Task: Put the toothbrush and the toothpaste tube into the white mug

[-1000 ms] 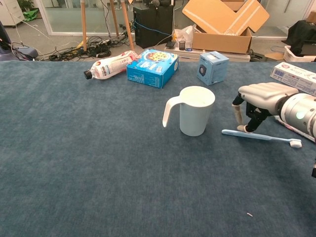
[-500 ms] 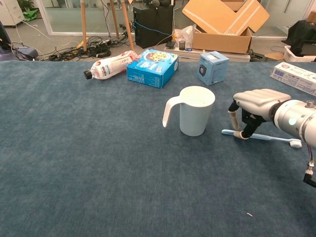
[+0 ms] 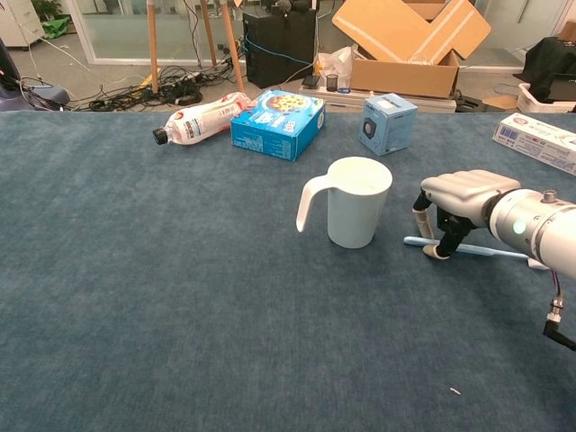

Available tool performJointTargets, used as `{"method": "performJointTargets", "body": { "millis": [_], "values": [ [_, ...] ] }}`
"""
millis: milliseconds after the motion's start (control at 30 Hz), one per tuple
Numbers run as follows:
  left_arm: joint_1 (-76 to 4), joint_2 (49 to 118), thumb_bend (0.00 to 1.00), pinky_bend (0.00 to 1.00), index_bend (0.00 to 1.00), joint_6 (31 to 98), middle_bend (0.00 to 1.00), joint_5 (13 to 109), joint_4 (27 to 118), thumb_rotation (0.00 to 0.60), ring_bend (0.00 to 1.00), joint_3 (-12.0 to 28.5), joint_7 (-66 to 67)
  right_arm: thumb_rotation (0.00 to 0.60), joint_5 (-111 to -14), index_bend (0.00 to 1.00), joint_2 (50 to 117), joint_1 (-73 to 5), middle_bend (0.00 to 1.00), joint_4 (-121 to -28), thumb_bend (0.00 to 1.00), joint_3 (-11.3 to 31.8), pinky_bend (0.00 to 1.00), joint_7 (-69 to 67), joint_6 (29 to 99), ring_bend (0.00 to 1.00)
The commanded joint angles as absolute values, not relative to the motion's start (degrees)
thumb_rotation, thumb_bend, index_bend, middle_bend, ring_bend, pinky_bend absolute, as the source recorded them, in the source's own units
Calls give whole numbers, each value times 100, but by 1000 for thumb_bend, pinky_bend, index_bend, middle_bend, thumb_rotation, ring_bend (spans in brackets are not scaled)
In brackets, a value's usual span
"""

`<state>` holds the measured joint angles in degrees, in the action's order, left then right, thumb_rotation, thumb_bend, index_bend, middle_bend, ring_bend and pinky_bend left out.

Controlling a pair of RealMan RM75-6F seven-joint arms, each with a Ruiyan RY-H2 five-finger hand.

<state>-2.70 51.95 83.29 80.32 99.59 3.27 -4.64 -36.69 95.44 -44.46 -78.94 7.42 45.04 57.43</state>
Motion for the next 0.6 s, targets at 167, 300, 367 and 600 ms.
{"method": "performJointTargets", "body": {
  "millis": [167, 300, 367, 600],
  "values": [
    [-270, 5192, 64, 593, 755, 8326, 530, 8032, 9959, 600, 510, 325, -470, 600, -3664, 631, 9469, -4443, 1000, -8020, 300, 753, 1000, 4478, 5771, 1000],
    [-275, 5194, 64, 593, 755, 8316, 530, 8020, 9955, 600, 510, 326, -457, 600, -3815, 639, 9273, -4404, 1000, -8347, 301, 793, 1000, 4387, 5917, 1000],
    [-277, 5198, 64, 593, 755, 8311, 530, 8016, 9955, 600, 510, 325, -447, 600, -3932, 645, 9132, -4373, 1000, -8577, 301, 826, 1000, 4330, 6038, 1000],
    [-290, 5213, 64, 593, 755, 8278, 530, 8011, 9959, 600, 510, 310, -366, 600, -4236, 658, 8654, -4264, 1000, -9313, 302, 912, 1000, 4191, 6387, 1000]
  ]
}}
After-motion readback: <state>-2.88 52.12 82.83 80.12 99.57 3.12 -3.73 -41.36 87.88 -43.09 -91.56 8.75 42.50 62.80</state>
